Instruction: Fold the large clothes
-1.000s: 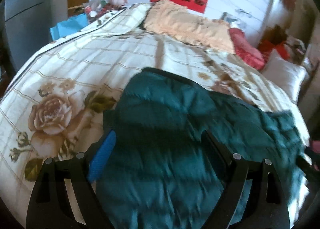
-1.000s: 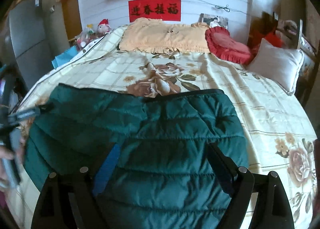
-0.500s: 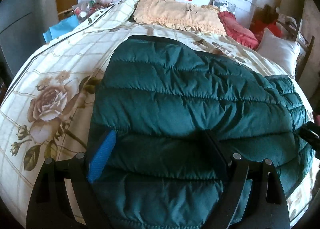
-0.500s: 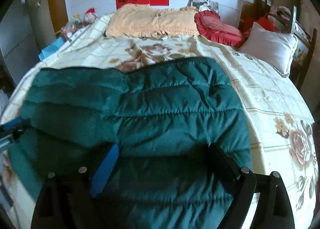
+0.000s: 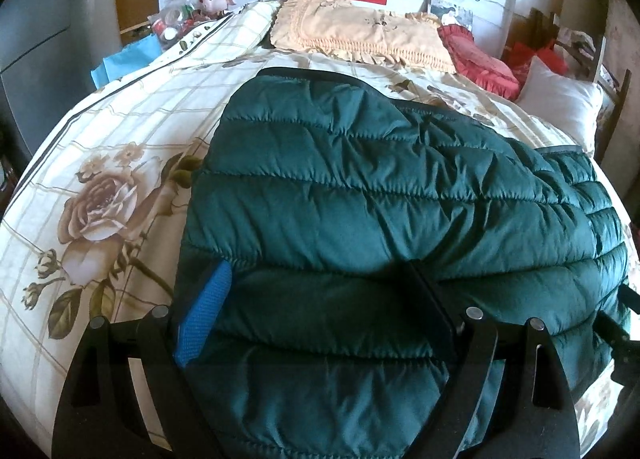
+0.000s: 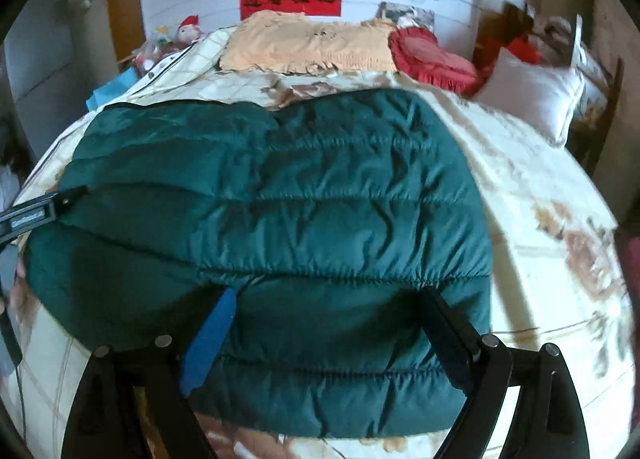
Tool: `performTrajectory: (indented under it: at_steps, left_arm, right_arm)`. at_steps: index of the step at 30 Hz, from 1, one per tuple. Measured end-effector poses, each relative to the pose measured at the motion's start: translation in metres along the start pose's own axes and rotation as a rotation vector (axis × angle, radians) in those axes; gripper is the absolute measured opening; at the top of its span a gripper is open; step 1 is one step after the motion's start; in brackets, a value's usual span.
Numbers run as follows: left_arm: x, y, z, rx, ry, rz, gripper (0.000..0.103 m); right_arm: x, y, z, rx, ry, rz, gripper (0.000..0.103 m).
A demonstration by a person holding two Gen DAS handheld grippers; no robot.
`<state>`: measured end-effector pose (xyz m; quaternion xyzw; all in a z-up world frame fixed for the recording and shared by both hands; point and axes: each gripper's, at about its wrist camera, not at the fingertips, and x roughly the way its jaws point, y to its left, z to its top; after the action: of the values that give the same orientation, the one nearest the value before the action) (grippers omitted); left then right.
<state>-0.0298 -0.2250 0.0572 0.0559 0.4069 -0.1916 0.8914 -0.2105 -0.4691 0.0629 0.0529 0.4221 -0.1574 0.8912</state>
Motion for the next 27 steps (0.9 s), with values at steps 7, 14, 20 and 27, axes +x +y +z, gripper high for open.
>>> performTrajectory:
  at_steps: [7,14,20,27]
  left_arm:
    - [-0.016,0.005,-0.003,-0.019,0.011,0.001,0.087]
    - [-0.039,0.006,-0.015,0.004,-0.006,-0.012,0.087]
    - [-0.048,0.009,-0.031,-0.005,0.003,-0.024,0.087]
    - [-0.053,0.03,-0.036,-0.071,0.035,-0.107,0.087]
  right_arm:
    - [-0.03,-0.011,-0.001,0.035,-0.014,0.033,0.091]
    - [-0.052,-0.032,-0.012,0.07,-0.06,-0.012,0.091]
    - [-0.025,-0.044,-0.02,0.143,0.011,-0.006,0.091]
    - [-0.021,-0.057,-0.021,0.179,0.022,0.049,0.091]
